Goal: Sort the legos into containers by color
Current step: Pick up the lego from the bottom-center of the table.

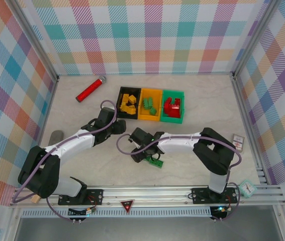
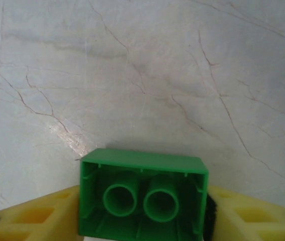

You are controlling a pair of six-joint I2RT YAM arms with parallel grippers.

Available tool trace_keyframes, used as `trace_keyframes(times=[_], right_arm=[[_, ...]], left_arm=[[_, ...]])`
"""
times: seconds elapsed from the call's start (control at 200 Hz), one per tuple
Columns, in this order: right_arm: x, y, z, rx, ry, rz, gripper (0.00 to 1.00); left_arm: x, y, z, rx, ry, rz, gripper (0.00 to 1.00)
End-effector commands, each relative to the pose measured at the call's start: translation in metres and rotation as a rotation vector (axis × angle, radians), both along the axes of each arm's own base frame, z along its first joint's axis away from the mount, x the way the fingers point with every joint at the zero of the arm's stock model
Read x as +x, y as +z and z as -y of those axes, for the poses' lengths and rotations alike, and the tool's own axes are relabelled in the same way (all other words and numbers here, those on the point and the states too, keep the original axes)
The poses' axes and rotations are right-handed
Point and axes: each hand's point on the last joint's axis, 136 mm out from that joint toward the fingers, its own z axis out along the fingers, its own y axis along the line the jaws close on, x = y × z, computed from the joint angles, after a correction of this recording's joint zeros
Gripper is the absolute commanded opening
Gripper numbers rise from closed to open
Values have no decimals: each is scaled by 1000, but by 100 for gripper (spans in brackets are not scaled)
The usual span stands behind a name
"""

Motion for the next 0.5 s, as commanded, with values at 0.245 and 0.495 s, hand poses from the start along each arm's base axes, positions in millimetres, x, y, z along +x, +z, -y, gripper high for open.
trace_keyframes(times=[0.245,0.495], right_arm=[[18,35,-2,14,-21,119,49],[64,71,2,80,-117,169,49]], left_arm=[[-1,1,-1,-24,-3,13,72],[0,-2,-5,-13,13,19,72]])
